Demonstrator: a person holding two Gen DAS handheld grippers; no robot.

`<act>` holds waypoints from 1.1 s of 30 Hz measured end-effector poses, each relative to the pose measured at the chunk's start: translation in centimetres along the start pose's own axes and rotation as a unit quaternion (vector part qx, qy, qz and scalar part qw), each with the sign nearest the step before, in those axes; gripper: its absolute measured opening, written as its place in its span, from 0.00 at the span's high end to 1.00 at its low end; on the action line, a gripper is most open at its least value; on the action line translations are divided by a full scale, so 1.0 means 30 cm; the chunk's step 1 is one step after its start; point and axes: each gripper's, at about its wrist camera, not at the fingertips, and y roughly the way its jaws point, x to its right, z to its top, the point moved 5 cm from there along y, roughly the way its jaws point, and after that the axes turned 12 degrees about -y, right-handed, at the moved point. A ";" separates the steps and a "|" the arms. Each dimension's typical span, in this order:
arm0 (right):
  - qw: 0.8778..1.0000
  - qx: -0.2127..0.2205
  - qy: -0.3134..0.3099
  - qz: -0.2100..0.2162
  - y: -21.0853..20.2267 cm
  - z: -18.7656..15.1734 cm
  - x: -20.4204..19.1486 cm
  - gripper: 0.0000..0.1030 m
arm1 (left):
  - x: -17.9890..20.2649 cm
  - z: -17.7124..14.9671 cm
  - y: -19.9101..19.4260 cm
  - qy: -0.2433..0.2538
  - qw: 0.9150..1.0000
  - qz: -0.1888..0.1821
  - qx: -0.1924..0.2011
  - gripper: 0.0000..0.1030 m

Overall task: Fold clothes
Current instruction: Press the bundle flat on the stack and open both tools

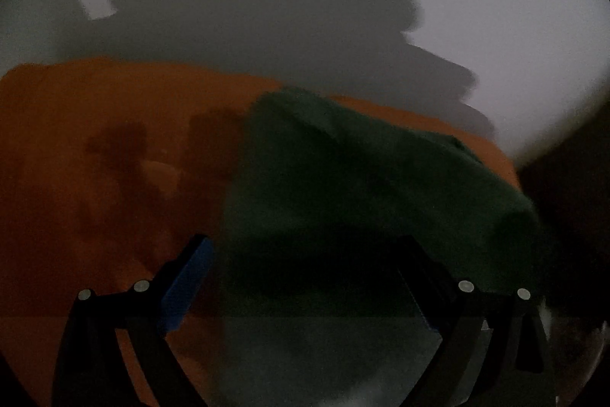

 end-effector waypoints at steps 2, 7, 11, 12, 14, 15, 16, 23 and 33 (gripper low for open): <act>0.998 0.026 -0.027 0.047 -0.083 -0.020 -0.096 0.86 | 0.020 -0.074 -0.017 0.039 0.999 -0.018 -0.009 0.06; 0.990 -0.043 -0.095 0.094 -0.064 -0.213 -0.231 0.96 | -0.077 -0.219 0.043 0.075 0.996 0.020 -0.047 0.06; 0.996 -0.051 -0.035 0.065 -0.050 -0.270 -0.063 1.00 | -0.152 -0.225 -0.036 0.033 0.998 0.020 -0.050 0.06; 0.997 -0.036 -0.051 0.038 -0.095 -0.253 -0.072 1.00 | -0.145 -0.238 -0.084 0.043 0.998 0.024 -0.043 0.06; 0.996 -0.011 -0.086 0.012 -0.187 -0.236 -0.142 0.99 | -0.117 -0.275 -0.135 0.054 0.997 -0.007 -0.057 0.06; 0.995 -0.018 -0.092 0.031 -0.204 -0.258 -0.197 0.99 | -0.093 -0.302 -0.156 0.061 0.995 -0.027 -0.069 0.06; 0.993 -0.026 -0.098 0.053 -0.218 -0.284 -0.252 0.99 | -0.089 -0.318 -0.164 0.071 0.994 -0.031 -0.077 0.06; 0.993 -0.102 -0.018 0.056 -0.153 -0.466 -0.250 1.00 | -0.322 -0.426 -0.107 0.027 0.992 0.030 -0.115 0.06; 0.993 -0.105 -0.053 0.011 -0.396 -0.480 -0.494 1.00 | -0.502 -0.471 -0.301 -0.008 0.997 -0.003 -0.079 0.06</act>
